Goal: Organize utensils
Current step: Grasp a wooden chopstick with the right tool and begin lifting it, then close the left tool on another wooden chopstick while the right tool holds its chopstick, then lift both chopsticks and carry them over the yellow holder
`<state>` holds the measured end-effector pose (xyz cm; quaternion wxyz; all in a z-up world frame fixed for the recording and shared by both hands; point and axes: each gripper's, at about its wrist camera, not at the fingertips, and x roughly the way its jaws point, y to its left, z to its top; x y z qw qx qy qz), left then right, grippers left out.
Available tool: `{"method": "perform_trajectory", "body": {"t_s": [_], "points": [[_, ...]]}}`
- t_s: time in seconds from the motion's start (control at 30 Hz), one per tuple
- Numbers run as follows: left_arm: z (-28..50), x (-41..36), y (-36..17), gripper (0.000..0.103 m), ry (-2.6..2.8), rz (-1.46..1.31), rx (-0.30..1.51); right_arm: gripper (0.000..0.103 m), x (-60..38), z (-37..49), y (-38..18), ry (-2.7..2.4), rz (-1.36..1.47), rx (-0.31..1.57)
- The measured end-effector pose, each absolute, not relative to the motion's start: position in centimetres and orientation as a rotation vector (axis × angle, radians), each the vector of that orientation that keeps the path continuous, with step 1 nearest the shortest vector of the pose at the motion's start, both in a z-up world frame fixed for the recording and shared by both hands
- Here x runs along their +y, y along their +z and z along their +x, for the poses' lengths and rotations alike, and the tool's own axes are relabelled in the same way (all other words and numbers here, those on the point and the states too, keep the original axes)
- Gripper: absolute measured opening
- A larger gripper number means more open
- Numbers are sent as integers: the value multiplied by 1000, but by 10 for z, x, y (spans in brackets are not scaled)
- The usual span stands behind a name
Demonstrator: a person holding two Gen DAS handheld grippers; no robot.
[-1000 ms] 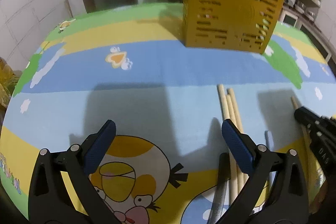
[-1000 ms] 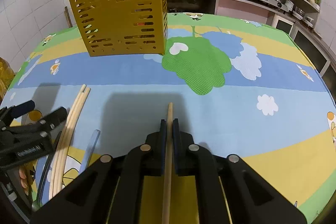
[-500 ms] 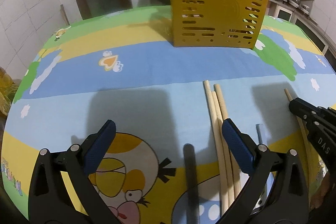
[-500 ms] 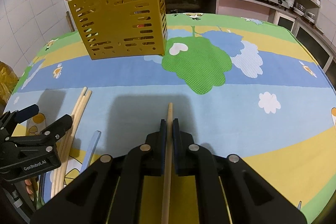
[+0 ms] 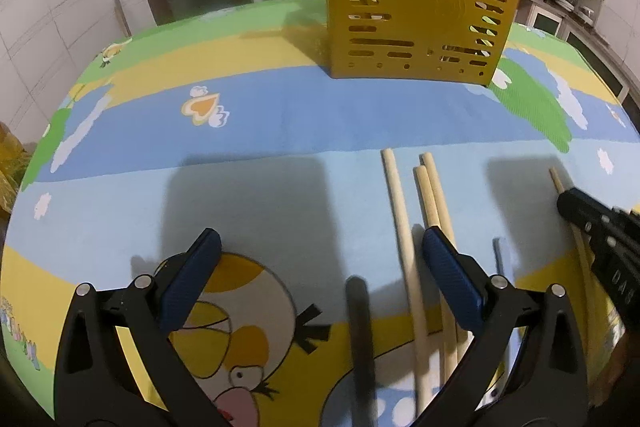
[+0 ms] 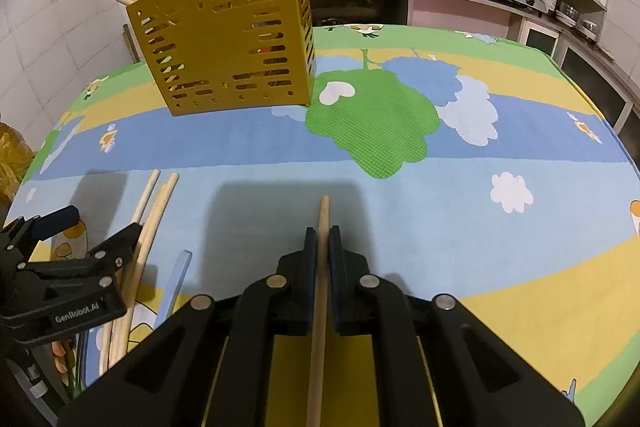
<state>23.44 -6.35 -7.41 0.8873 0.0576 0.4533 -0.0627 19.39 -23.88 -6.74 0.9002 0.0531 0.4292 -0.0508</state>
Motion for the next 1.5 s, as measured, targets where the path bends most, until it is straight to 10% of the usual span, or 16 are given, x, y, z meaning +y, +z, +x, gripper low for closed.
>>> {"method": "perform_trajectory", "body": {"t_s": [0.27,0.47,1.5], "points": [[241,-85,-64,25,-225,125,997,6,-244,202,-65,-125,156,935],[248,-86,-63,6,-241,88,1003,6,-244,208,-65,-125,164,928],[129,-38,65,5,-194,-3,399,6,-225,107,43,-71,143,319]]}}
